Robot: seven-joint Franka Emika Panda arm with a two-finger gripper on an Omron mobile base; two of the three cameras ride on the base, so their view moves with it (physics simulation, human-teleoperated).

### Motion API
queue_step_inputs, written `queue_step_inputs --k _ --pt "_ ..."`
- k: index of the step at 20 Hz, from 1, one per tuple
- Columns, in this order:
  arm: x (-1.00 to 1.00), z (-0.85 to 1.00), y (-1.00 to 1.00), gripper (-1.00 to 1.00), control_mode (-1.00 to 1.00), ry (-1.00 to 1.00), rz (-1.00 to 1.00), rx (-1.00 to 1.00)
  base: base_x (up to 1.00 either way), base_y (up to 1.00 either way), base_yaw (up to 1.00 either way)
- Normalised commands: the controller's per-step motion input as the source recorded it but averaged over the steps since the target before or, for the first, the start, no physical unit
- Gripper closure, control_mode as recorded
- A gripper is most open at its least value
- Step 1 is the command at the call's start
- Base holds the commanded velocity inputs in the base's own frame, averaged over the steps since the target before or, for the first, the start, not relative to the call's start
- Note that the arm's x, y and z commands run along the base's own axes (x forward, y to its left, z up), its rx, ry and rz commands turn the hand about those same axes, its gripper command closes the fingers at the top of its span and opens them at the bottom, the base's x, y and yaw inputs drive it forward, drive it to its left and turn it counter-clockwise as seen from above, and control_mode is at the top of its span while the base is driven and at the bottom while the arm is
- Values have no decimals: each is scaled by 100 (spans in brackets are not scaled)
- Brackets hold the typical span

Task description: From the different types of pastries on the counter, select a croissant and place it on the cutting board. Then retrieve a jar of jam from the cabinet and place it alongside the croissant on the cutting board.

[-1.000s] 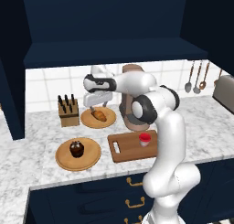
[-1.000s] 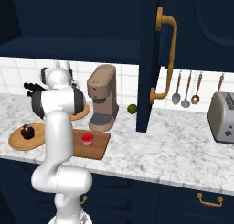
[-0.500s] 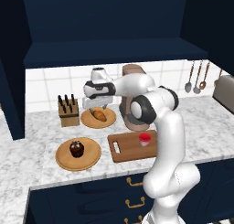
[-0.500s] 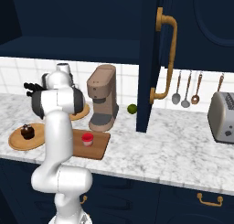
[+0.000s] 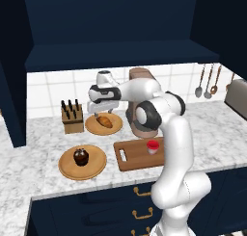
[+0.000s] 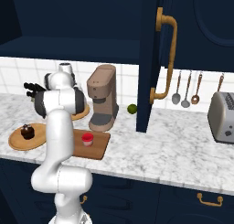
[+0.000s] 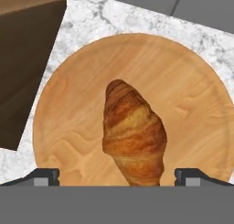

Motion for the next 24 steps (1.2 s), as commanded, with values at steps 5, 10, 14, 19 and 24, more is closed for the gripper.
queue_step_inputs --k 5,10,14,19,24 --pt "16 0 -22 -100 -100 0 0 0 0 0 0" --pt "-9 -11 -10 -100 -100 7 1 0 0 0 0" --pt "-21 -28 0 -100 -100 12 2 0 0 0 0" --pt "5 -28 0 -100 -100 2 1 0 0 0 0" --pt "0 -32 0 -100 -100 0 2 0 0 0 0"
